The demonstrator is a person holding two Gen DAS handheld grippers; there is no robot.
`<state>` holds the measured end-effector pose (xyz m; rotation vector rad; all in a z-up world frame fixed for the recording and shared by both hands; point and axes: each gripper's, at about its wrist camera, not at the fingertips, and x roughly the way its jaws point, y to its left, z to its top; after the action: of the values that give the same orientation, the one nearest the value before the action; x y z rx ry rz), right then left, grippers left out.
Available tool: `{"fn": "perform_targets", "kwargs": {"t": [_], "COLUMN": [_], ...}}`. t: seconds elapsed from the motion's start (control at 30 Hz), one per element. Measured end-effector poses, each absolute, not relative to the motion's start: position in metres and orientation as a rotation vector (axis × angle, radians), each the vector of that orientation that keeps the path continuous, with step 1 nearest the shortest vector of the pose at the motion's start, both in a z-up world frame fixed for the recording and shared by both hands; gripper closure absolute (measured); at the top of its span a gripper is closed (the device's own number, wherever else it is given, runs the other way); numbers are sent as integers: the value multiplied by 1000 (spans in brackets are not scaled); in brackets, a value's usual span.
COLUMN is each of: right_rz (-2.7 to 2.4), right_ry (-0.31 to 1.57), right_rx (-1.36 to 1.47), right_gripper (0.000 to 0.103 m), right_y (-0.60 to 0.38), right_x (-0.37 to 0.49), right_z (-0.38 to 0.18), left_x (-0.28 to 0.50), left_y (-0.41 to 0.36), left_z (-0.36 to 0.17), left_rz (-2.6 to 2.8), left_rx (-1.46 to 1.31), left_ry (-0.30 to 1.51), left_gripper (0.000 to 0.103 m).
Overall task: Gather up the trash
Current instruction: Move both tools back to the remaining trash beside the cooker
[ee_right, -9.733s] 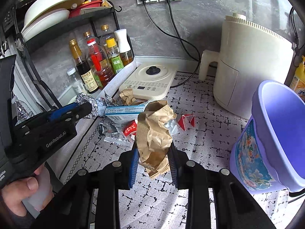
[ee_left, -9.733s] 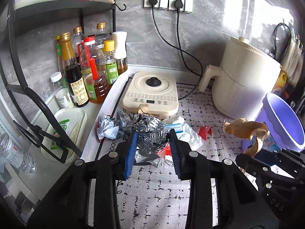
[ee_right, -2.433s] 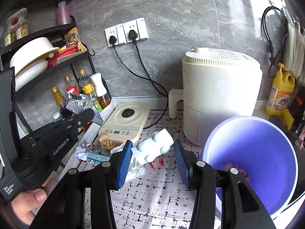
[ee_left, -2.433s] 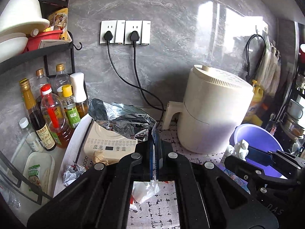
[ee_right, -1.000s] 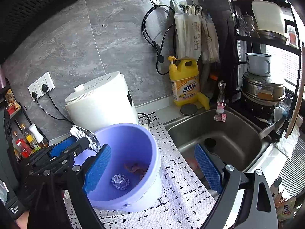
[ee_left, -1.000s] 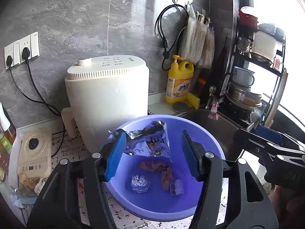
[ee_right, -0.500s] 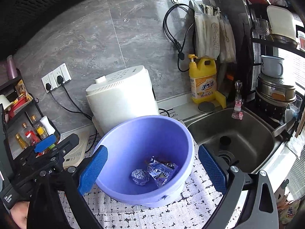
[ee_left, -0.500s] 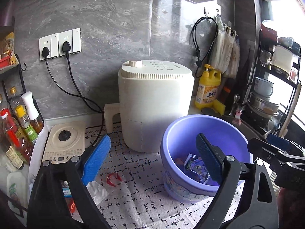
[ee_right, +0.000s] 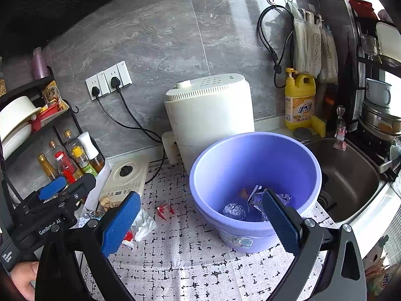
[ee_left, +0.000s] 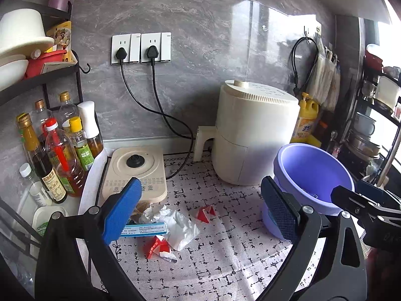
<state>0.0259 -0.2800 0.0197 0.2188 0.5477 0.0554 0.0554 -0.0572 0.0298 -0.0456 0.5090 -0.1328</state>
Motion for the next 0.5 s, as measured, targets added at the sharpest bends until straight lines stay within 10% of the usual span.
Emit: {"fn": "perform_targets", "kwargs": {"t": [0.5], "right_rz": [126], "right_ry": [642], "right_rx": [145], "right_gripper": [8], "right_y": [-226], "right_x": [25], "right_z": [3], "left_x": [55], "left_y": [2], "left_z": [-1], "left_rz": [-28], "left_rx": [-121], "left_ry": [587], "left_gripper": [8]}}
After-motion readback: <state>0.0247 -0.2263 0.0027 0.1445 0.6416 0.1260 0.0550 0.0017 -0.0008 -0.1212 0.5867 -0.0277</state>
